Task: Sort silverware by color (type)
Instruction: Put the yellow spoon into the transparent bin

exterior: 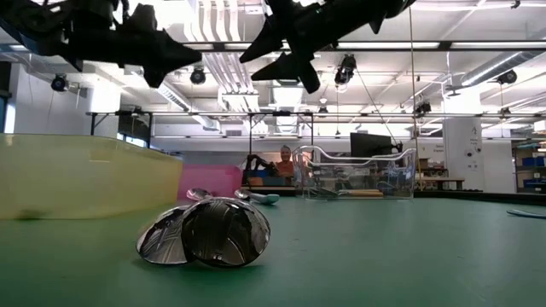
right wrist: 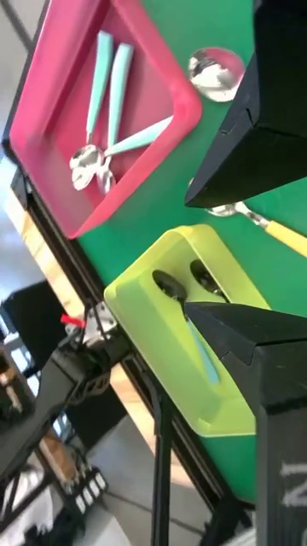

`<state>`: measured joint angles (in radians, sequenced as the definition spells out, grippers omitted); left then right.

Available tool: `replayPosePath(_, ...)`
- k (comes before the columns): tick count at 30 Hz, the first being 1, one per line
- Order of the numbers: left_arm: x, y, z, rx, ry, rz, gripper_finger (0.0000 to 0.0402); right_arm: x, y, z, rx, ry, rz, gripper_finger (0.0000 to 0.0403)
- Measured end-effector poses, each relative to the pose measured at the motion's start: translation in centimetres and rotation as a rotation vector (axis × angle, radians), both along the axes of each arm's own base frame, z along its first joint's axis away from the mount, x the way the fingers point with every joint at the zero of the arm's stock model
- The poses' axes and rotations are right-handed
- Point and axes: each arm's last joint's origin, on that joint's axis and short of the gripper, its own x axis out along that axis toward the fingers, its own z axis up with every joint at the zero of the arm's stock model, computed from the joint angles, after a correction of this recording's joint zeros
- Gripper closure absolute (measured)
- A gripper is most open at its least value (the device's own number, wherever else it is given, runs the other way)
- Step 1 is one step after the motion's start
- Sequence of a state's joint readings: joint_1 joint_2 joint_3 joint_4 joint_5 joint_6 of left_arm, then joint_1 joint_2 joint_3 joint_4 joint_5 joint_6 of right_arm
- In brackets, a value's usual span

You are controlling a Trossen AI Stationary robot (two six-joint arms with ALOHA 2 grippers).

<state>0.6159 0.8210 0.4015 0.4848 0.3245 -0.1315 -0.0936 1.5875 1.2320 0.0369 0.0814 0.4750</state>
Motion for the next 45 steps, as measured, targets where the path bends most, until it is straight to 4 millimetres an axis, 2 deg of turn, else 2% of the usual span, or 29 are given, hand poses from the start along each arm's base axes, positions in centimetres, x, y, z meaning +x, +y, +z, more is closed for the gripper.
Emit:
replayPosePath(6,-0.9,-0.7,1.0,0.025,-0.046,-0.009,0.0389,0.0,0.6,0.1,0.004,0.008,-0.050,0.0220)
replayPosePath(13,-1.5,-1.1,1.6,0.048,-0.078,-0.009,0.0389,1.3,0.6,-2.5,0.007,0.076,-0.072,0.0220)
replayPosePath(19,-1.7,-1.2,1.7,0.058,-0.085,-0.008,0.0389,3.7,0.4,-4.2,0.003,0.124,-0.070,0.0220)
replayPosePath(28,-1.6,-1.2,1.7,0.063,-0.083,-0.008,0.0389,7.1,0.2,-6.3,-0.012,0.287,-0.057,0.0220)
replayPosePath(38,-1.6,-1.1,1.6,0.056,-0.072,-0.007,0.0389,10.0,0.0,-9.4,-0.017,0.533,-0.041,0.0220)
replayPosePath(45,-1.6,-1.1,1.5,0.054,-0.070,-0.007,0.0389,11.7,0.6,-10.7,-0.105,0.623,0.048,0.0220)
